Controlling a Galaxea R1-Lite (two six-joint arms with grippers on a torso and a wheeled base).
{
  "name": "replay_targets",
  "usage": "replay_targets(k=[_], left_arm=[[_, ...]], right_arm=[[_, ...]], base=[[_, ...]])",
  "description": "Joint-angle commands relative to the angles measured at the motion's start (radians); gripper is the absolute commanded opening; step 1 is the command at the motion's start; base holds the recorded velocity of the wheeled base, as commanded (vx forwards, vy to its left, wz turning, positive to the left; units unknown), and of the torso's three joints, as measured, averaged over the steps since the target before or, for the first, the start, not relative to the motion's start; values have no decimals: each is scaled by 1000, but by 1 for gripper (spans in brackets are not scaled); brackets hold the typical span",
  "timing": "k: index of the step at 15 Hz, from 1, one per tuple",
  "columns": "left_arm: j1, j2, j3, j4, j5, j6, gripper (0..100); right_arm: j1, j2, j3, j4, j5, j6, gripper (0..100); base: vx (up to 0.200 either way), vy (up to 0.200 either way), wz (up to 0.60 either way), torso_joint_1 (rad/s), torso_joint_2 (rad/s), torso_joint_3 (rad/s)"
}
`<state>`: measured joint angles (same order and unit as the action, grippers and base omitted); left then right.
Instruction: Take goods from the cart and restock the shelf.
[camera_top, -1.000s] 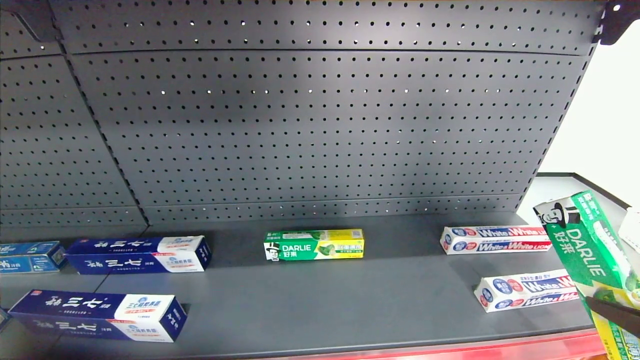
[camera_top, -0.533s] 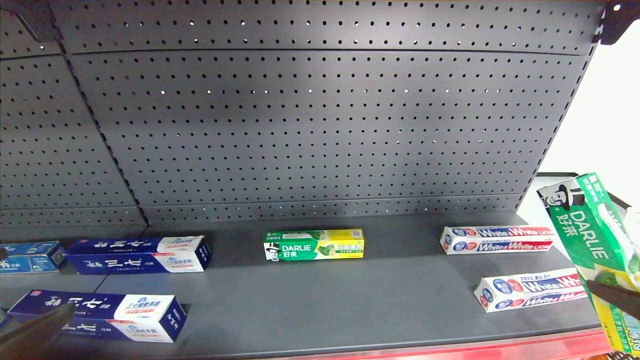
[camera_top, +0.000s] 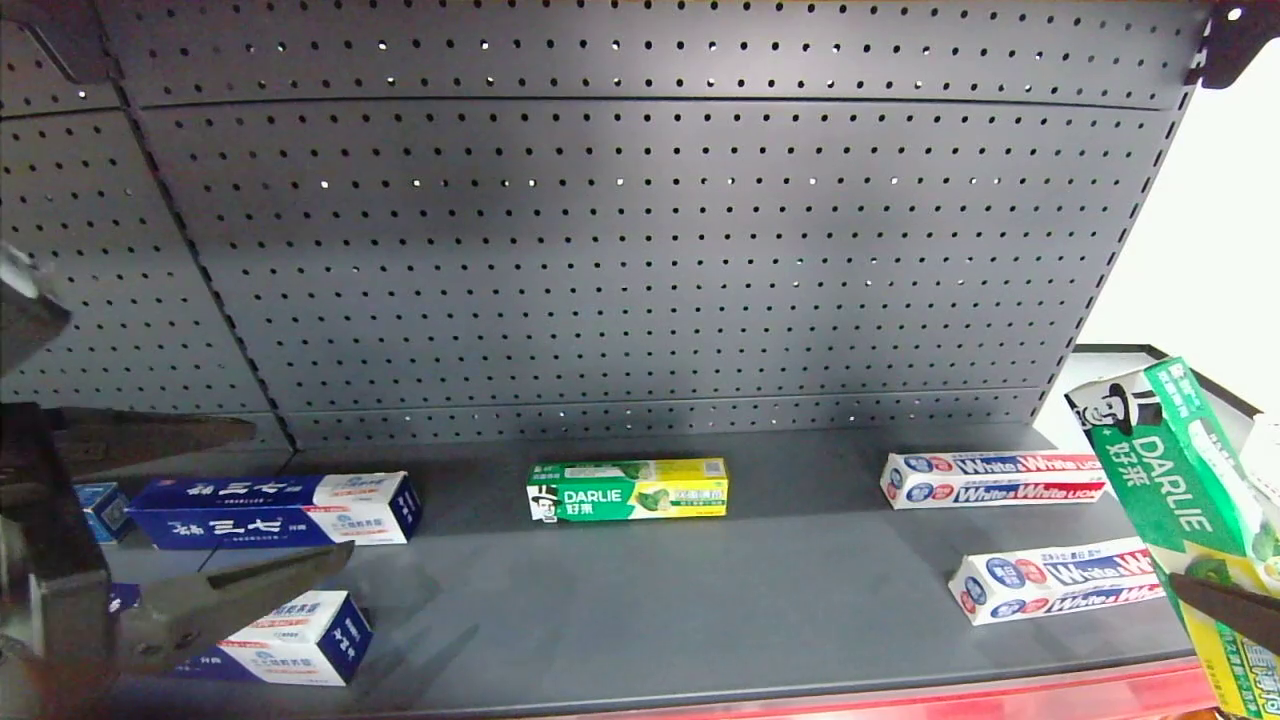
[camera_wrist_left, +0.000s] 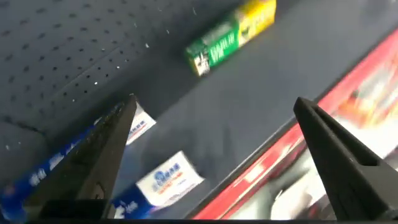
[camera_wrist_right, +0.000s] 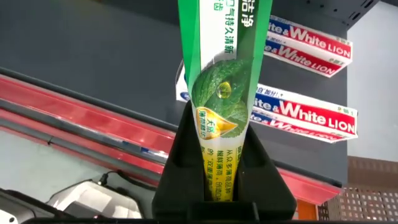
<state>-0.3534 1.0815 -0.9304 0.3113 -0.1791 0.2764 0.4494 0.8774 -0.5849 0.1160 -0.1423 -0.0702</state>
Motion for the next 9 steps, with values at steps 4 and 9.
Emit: replay_targets(k=[4, 9], left_arm=[[-7, 250, -179, 120, -57, 188, 100], [2, 397, -271, 140, -56, 369, 100]], right_arm=[[3, -11, 4, -6, 4, 0, 0], [2, -23, 4, -7, 15, 0, 0]], base=[[0, 0, 0, 0, 0, 0], [0, 0, 0, 0, 0, 0]])
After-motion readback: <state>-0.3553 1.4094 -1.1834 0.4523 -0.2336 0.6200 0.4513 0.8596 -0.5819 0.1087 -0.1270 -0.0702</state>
